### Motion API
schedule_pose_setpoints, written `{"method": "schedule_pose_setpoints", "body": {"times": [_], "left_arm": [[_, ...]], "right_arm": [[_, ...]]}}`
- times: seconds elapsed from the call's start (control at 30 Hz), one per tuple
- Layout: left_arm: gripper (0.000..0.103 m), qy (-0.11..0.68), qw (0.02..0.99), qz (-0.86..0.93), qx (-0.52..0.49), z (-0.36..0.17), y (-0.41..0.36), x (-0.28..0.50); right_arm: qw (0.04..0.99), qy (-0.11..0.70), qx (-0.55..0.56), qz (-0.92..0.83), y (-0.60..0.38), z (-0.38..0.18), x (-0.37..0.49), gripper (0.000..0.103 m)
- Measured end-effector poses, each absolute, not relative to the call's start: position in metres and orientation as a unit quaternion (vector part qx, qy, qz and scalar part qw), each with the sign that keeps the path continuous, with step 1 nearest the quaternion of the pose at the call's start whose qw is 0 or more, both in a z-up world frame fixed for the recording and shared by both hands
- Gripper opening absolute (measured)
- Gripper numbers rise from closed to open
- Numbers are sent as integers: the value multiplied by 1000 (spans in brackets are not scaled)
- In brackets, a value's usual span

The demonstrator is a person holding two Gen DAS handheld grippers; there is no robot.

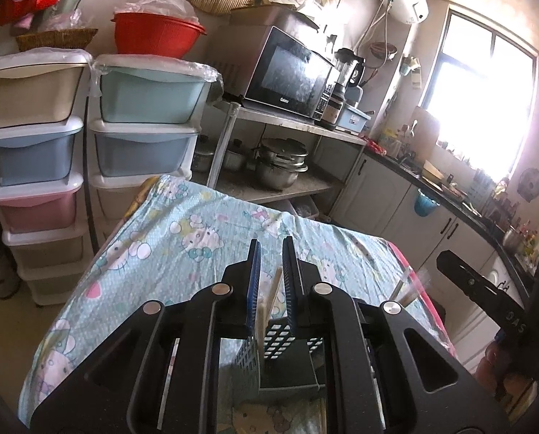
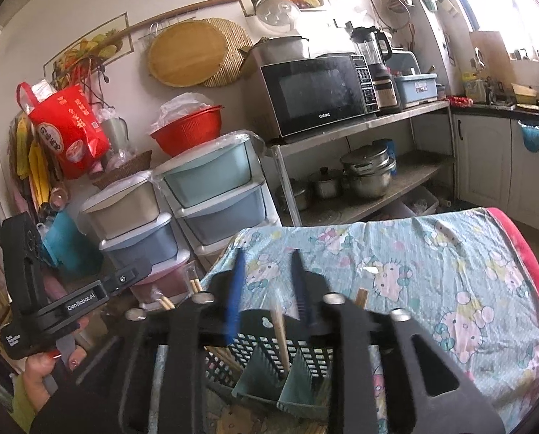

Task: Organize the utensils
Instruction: 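Lower the right tool's chopstick into the caddy and open while the left tool releases its own, then raise both open tools away from the caddy toward the loose chopsticks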

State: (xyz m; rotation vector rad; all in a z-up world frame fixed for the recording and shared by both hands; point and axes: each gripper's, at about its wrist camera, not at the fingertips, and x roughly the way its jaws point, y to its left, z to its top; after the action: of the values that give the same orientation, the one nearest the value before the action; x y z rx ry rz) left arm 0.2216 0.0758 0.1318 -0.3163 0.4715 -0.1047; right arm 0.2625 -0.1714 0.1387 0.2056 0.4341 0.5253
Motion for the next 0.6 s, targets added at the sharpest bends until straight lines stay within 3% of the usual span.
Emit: {"method": "schedule_pose_setpoints", "body": {"times": [0.1,0.4,0.57,0.6], "left_arm": [[25,237,958,-49,-156,129,75,221],[53,255,953,-49,-159,118,73,217],[57,267,949,-46,-160,110,74,215],[62,270,948,-46,-160,108,74,214]], "right_arm": [[938,216,98,255,-173,135,261,30],[935,234,97,249,-178,123,256,34],[934,244,97,243,-182,114,253,35],[934,246,97,242,-183,113,252,35]]}}
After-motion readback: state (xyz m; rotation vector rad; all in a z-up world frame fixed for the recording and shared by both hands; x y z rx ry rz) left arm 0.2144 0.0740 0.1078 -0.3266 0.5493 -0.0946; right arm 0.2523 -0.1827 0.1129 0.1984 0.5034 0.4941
